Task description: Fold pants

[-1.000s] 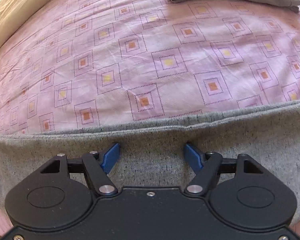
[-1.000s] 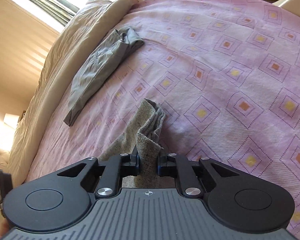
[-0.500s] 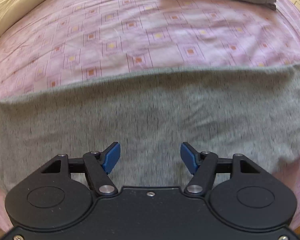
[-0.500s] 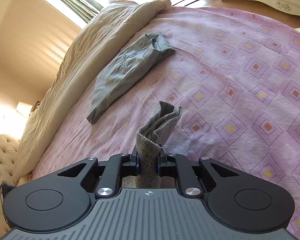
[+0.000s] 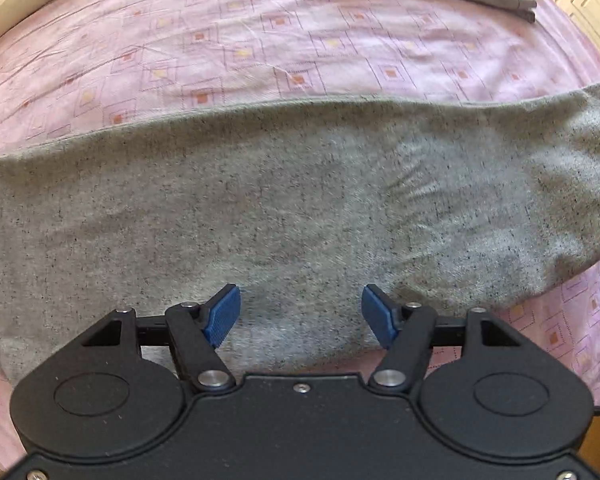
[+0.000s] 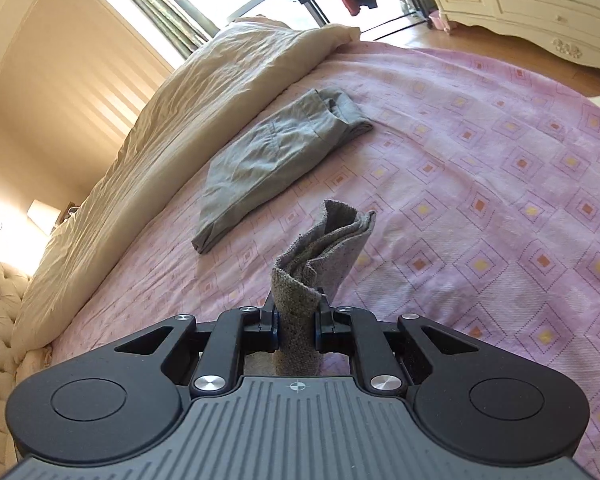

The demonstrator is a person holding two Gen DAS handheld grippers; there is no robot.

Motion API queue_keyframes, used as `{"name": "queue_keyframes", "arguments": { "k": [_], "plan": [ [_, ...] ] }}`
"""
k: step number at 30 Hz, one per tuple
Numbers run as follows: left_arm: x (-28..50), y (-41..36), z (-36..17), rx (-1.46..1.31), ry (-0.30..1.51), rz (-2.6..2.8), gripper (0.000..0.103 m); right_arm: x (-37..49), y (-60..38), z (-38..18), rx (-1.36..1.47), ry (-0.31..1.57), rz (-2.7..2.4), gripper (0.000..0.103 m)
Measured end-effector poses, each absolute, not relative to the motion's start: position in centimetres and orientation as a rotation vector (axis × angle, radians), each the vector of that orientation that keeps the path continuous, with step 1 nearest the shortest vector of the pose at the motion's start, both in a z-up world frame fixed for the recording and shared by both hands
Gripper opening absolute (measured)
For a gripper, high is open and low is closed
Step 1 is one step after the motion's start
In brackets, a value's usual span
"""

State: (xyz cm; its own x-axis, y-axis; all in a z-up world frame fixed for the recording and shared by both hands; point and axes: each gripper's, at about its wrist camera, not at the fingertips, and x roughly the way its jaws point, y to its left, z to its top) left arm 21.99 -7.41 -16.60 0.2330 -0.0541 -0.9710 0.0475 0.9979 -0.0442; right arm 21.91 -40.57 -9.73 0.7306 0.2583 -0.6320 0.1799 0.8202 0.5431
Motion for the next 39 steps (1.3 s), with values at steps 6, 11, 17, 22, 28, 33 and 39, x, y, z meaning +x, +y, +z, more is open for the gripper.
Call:
{"name": "queue_keyframes", "arguments": {
  "k": [6, 11, 17, 22, 28, 33, 39],
  "plan": [
    [21.1, 0.3, -14.8, -0.038, 1.298, -0.060, 0.069, 21.1, -31.7, -4.7, 0.509, 0.702, 0.112, 0.015],
    [19.6, 7.5, -14.7, -0.036, 1.302, -0.019, 0.069, 20.8, -20.9, -3.8, 0.415, 0.697, 0.211, 0.015],
    [18.2, 14.7, -15.2, -0.010, 1.321, 0.027, 0.069, 20.6, -7.7, -10.3, 0.289, 0.799, 0.308, 0.015],
    [18.0, 18.7, -15.0, 0.015, 1.324, 0.034, 0.069, 20.1, -0.7, -16.0, 0.174, 0.902, 0.296, 0.018],
    [18.5, 20.2, -14.9, -0.022, 1.319, 0.000, 0.069, 18.9, 0.7, -15.3, 0.247, 0.896, 0.382, 0.033],
    [20.1, 18.4, -14.9, -0.051, 1.305, -0.079, 0.069, 17.3, -0.8, -11.9, 0.209, 0.837, 0.388, 0.033],
    [22.9, 14.7, -15.3, -0.057, 1.282, -0.178, 0.077, 16.4, -5.6, -10.2, 0.192, 0.809, 0.242, 0.033]
  ]
}}
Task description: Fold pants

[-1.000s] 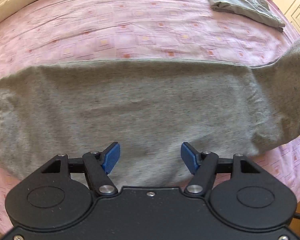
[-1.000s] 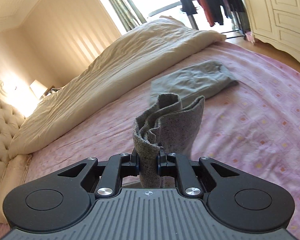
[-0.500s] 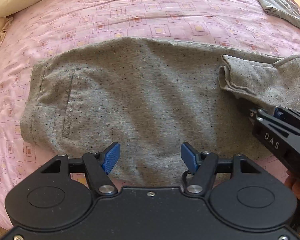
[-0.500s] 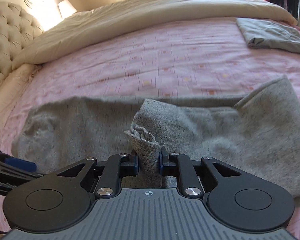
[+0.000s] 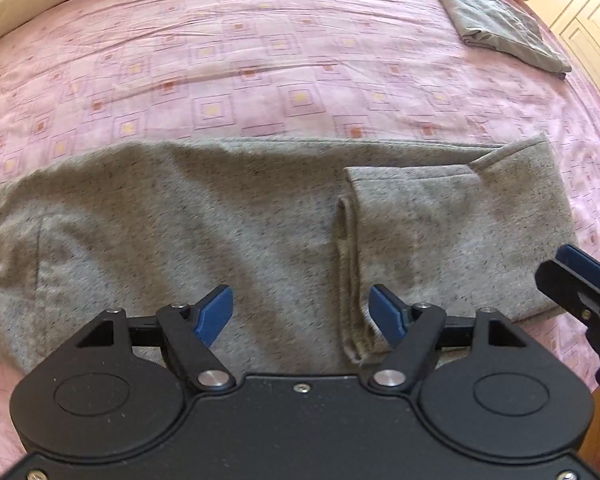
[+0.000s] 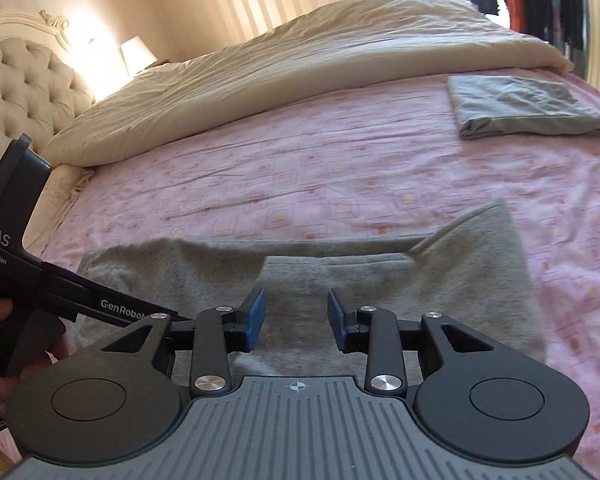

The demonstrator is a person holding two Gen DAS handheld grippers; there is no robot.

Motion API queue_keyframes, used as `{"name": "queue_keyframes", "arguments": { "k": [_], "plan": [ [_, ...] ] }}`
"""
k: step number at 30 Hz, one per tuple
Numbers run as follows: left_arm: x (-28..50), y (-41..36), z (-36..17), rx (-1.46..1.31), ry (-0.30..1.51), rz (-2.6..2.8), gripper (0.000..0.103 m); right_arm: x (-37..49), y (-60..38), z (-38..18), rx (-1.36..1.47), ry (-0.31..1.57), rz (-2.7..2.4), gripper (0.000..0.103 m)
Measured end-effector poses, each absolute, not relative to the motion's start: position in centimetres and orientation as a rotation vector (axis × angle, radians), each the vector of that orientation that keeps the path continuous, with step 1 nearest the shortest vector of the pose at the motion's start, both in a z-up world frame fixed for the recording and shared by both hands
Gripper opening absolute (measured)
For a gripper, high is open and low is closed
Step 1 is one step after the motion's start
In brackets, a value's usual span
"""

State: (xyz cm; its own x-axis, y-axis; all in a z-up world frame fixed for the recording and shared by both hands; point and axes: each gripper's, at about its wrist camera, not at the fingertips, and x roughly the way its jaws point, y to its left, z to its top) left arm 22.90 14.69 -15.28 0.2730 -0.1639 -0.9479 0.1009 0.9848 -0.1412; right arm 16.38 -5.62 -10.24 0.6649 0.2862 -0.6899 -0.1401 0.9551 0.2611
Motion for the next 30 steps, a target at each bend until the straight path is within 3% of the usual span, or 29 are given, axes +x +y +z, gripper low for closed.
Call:
{"name": "queue_keyframes", "arguments": {
  "k": [6, 7, 9, 10, 11, 12, 13, 14, 18, 25, 26, 28, 29, 30],
  "plan": [
    [25.8, 12.8, -18.7, -0.051, 1.352, -0.098, 0.078, 16.1, -9.8, -10.8, 0.217, 0.858, 0.157, 0.033],
    [26.2, 12.8, -19.3, -0.071, 1.369, -0.103, 0.080, 16.1, -10.2, -10.9, 0.215, 0.864, 0.157, 0.033],
    [26.9, 12.7, -20.3, -0.128, 1.408, -0.108, 0.094, 16.1, -11.0, -11.0, 0.228, 0.873, 0.158, 0.033],
    [27.2, 12.6, -20.4, -0.167, 1.416, -0.104, 0.094, 16.2, -11.4, -11.1, 0.240, 0.877, 0.158, 0.033],
    [27.3, 12.5, -20.2, -0.200, 1.403, -0.108, 0.083, 16.2, -11.8, -11.1, 0.253, 0.882, 0.158, 0.033],
    [27.2, 12.3, -19.5, -0.224, 1.371, -0.131, 0.051, 16.2, -12.2, -11.2, 0.263, 0.886, 0.158, 0.033],
    [27.0, 12.1, -18.5, -0.247, 1.346, -0.149, 0.029, 16.3, -12.5, -11.3, 0.269, 0.891, 0.157, 0.033],
    [26.6, 12.0, -17.2, -0.247, 1.307, -0.129, 0.015, 16.3, -12.8, -11.4, 0.273, 0.898, 0.160, 0.033],
    [24.2, 11.6, -13.6, -0.114, 1.112, -0.054, 0.014, 16.6, -13.6, -11.6, 0.250, 0.899, 0.173, 0.033],
    [24.5, 13.6, -17.4, -0.109, 1.264, 0.088, 0.014, 20.1, -14.9, -13.5, 0.231, 0.939, 0.215, 0.032],
    [24.3, 13.6, -17.4, -0.111, 1.266, 0.096, 0.014, 20.8, -15.4, -14.6, 0.249, 0.993, 0.189, 0.030],
    [23.9, 13.4, -17.3, -0.097, 1.270, 0.098, 0.017, 21.7, -17.0, -17.5, 0.292, 1.110, 0.069, 0.016],
    [23.8, 13.2, -17.2, -0.084, 1.274, 0.096, 0.018, 21.7, -17.7, -18.4, 0.301, 1.128, 0.042, 0.002],
    [23.7, 12.9, -17.0, -0.074, 1.271, 0.093, 0.018, 21.6, -18.2, -18.6, 0.321, 1.119, 0.042, 0.000]
  ]
}}
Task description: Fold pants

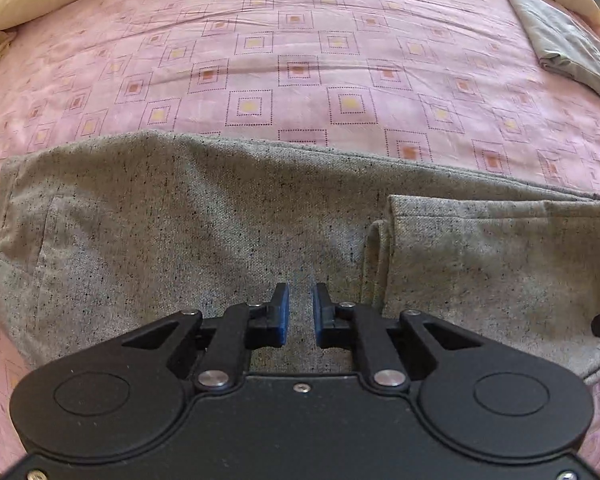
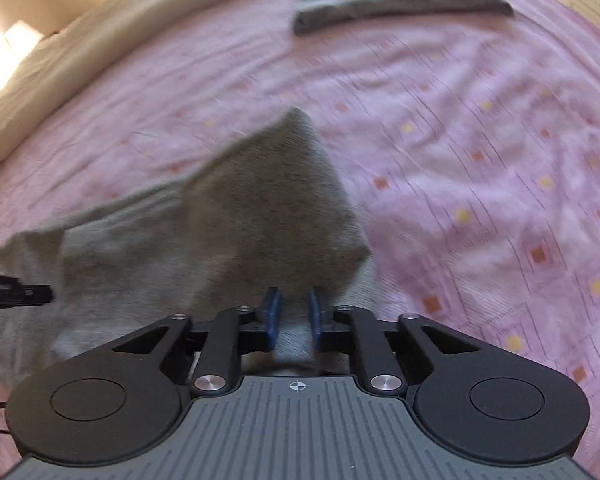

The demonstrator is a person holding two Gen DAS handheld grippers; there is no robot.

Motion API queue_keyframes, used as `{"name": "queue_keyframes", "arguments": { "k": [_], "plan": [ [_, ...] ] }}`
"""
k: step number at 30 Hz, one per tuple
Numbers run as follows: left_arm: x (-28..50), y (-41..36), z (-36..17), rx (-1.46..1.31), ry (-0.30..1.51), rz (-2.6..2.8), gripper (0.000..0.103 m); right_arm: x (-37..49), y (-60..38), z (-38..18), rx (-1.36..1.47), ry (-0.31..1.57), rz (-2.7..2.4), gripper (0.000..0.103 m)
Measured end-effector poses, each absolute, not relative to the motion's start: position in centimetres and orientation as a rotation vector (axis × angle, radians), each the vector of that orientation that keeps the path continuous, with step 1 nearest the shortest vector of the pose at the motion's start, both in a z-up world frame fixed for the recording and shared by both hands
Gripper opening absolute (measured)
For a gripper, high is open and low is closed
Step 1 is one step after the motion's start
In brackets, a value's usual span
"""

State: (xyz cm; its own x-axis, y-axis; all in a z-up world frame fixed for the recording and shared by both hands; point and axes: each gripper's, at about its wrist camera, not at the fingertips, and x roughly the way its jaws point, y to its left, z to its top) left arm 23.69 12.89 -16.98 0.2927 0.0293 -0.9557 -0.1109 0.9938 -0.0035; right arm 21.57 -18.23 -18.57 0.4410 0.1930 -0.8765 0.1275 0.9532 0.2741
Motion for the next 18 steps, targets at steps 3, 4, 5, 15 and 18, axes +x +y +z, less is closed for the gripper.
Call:
{"name": "queue_keyframes", "arguments": {
  "k": [3, 4, 5, 15, 18],
  "plan": [
    [23.1, 12.0, -15.8, -0.056, 1.240, 0.070, 0.020, 21.3, -18.4, -17.1, 0.331, 1.108, 0.088, 0.003],
    [23.0, 11.6, -15.5, -0.050, 1.232, 0.052, 0.022, 21.2, -18.3, -16.3, 0.312, 1.080, 0.111, 0.003],
    [22.9, 11.1, -15.2, -0.046, 1.227, 0.032, 0.024, 21.1, -18.1, -15.6, 0.288, 1.044, 0.137, 0.004],
    [22.3, 6.5, -16.9, 0.040, 1.289, -0.049, 0.038, 30.3, -16.5, -18.8, 0.141, 1.098, 0.140, 0.000],
    [21.6, 6.1, -18.1, 0.085, 1.309, -0.037, 0.043, 30.9, -16.9, -18.6, 0.128, 1.090, 0.184, 0.000]
  ]
}}
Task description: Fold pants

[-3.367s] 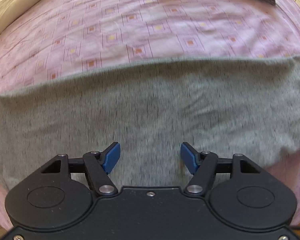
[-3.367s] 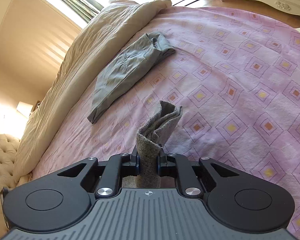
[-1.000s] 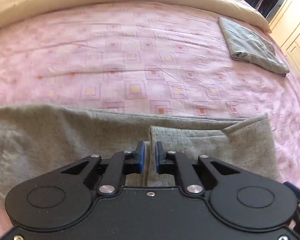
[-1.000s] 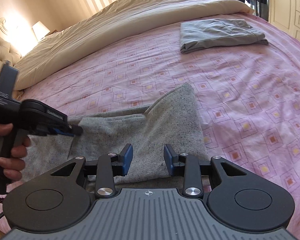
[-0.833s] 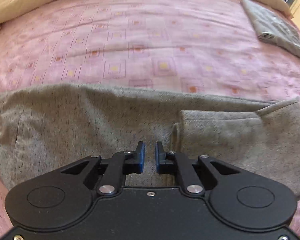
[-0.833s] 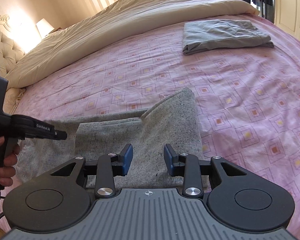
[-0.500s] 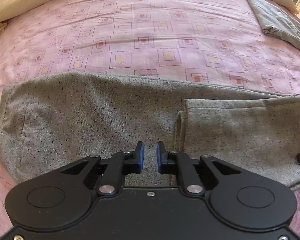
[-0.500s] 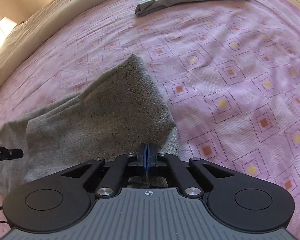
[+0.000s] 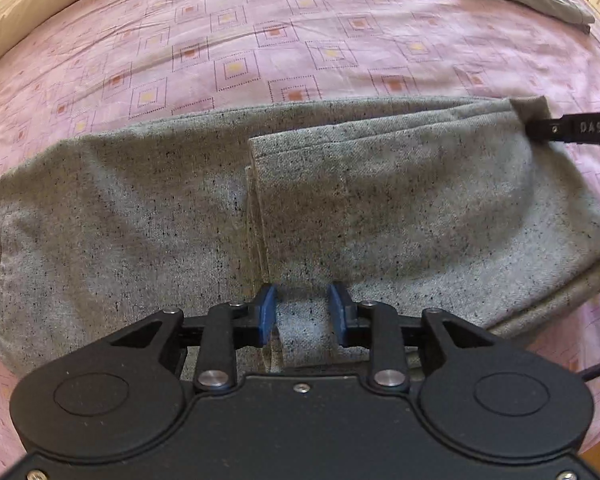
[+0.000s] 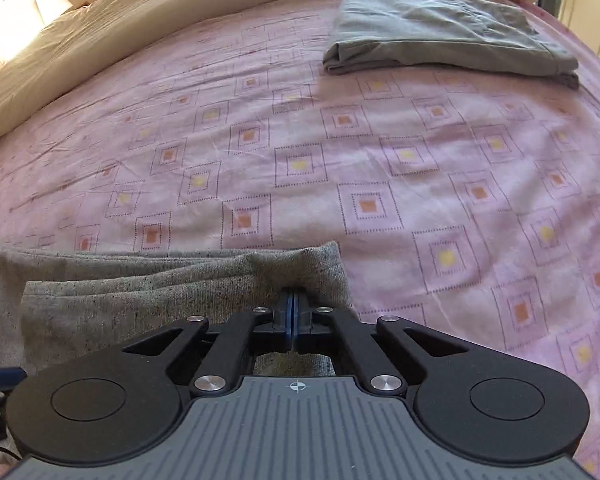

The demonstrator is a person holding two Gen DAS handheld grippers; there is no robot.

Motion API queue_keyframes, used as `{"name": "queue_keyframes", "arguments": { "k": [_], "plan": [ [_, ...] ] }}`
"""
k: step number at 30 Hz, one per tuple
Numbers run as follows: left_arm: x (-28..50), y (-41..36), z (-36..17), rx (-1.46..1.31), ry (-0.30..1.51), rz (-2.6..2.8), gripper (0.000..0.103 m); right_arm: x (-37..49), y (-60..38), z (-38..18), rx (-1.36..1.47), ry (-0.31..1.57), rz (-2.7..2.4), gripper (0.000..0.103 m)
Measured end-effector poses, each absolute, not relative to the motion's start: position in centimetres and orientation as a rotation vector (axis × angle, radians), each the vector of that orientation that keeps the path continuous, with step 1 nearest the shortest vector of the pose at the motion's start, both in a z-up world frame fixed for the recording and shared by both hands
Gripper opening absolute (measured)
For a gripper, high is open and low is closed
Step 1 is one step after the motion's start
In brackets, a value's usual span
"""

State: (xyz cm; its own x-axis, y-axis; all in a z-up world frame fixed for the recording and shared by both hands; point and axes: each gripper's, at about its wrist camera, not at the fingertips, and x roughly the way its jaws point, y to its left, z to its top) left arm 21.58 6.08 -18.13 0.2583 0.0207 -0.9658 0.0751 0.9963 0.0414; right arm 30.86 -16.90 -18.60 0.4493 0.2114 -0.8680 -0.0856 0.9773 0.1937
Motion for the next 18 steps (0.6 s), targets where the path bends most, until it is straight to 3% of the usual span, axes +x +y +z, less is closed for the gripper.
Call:
{"name": "queue_keyframes", "arguments": {
  "k": [6, 13, 18],
  "plan": [
    [21.3, 6.5, -17.9, 0.080, 1.305, -0.017, 0.048, 26.1, -16.9, -15.4, 0.091, 1.051, 0.292, 0.003],
    [21.0, 6.5, -17.9, 0.113, 1.309, 0.001, 0.053, 19.3, -18.4, -17.3, 0.011, 1.165, 0.293, 0.002],
    [20.9, 6.0, -17.9, 0.148, 1.308, 0.010, 0.055, 16.3, -19.8, -15.4, 0.015, 1.083, 0.269, 0.003]
  ]
}}
